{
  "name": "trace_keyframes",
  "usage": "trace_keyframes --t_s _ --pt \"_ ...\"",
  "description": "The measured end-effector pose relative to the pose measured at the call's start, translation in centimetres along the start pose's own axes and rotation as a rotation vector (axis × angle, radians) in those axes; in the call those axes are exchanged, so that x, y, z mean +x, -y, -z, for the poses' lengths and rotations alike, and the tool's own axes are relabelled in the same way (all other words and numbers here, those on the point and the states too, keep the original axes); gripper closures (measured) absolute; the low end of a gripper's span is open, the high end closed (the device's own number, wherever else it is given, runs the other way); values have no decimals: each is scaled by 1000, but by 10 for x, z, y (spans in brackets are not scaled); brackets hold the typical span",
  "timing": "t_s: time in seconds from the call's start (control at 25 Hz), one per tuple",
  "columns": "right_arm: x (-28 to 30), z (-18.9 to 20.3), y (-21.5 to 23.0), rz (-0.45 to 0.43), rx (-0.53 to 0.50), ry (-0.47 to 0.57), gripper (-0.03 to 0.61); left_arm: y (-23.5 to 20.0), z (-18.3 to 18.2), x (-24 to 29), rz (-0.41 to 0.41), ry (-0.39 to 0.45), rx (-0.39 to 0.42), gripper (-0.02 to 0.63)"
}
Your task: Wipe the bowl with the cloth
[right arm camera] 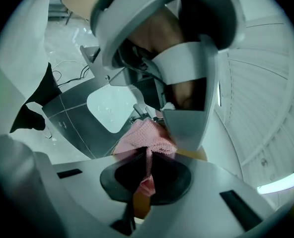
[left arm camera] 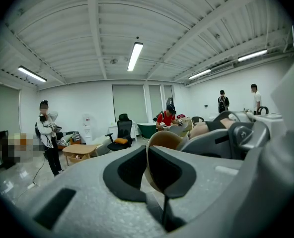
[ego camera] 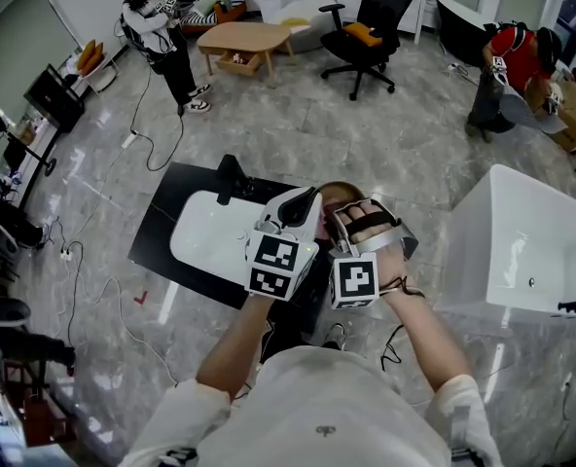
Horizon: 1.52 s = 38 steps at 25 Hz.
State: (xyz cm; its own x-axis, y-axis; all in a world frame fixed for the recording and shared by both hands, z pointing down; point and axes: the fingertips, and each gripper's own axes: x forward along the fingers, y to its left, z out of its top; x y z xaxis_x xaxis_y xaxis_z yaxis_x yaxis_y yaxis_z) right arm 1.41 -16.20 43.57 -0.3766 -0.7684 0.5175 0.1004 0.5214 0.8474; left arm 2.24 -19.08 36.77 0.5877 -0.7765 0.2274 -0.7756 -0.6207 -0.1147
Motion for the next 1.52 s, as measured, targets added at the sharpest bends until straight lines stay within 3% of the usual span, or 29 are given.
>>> trace_keyframes --t_s 0.12,0.44,0.56,0.8,1.12,1.28,1.52 --pt "1 2 0 24 -21 -8 563 1 0 -2 2 8 -16 589" --pt "2 23 30 225 -27 -87 563 3 4 -1 8 -6 -22 589" --pt "-1 30 39 264 -20 -126 563 0 6 -4 5 -6 -35 589" --pt "0 32 30 224 -13 -150 563 -6 6 -6 -16 6 -46 589" --pt "3 12 5 103 39 -69 563 -7 7 -5 -16 10 -55 588" --pt "2 1 4 103 58 -26 563 -7 5 -1 -16 9 -44 588" --pt "5 21 1 107 16 -95 563 -7 12 -3 -15 -5 -63 588"
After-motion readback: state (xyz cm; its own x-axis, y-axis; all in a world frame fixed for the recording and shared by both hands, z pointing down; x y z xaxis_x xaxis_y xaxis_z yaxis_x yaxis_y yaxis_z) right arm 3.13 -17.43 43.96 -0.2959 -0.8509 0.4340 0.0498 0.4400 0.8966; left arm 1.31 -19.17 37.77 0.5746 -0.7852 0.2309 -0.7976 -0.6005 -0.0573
